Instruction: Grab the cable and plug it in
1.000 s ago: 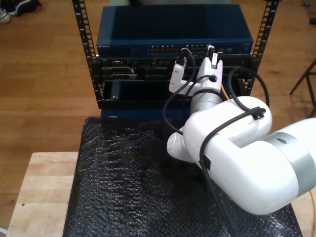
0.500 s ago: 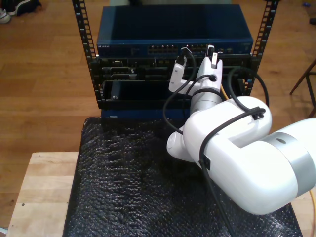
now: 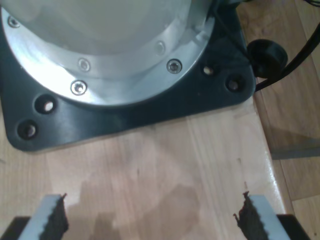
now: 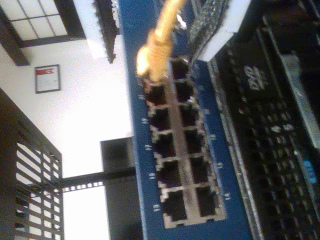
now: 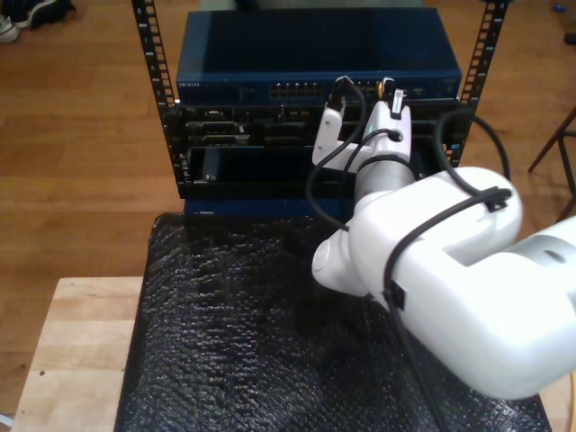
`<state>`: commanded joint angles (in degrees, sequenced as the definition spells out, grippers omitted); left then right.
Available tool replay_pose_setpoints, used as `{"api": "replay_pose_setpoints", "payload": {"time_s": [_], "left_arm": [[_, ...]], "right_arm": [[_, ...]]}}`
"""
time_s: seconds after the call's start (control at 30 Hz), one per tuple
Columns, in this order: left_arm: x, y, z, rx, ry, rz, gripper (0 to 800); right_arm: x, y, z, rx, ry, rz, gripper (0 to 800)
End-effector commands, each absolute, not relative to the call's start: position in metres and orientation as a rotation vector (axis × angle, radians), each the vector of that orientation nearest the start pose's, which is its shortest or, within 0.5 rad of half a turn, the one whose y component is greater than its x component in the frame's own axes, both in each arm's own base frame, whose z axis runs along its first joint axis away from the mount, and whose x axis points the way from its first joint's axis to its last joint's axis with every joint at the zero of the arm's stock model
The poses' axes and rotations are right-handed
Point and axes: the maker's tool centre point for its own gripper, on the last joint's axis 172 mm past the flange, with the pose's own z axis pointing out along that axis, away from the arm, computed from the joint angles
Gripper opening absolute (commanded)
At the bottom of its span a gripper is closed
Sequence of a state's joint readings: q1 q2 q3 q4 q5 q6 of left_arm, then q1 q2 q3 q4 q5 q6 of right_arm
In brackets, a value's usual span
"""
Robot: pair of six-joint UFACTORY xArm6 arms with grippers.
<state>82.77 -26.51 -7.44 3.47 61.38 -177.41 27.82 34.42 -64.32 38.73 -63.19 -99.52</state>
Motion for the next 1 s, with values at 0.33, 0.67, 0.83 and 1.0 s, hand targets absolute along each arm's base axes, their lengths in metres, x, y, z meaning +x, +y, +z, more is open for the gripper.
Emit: {"api": "replay_pose_setpoints", "payload": {"time_s": [0.33,0.67,0.83,1.0], "left_arm": [[0.003,0.121,0.031,-2.187,2.712,-0.518,800],[0.003,0.121,0.031,-2.187,2.712,-0.518,800],[0.003,0.121,0.031,-2.187,2.712,-0.518,800],[0.003,0.121,0.031,-2.187,2.712,-0.518,800]], "right_arm": [[0.628,0.152,0.25,1.55,1.278,1.156,620],[0.581,0.164,0.246,1.662,1.513,1.131,759],[0.558,0.162,0.255,1.675,1.593,1.131,758],[0.541,0.129,0.252,1.733,1.696,1.055,759]]}}
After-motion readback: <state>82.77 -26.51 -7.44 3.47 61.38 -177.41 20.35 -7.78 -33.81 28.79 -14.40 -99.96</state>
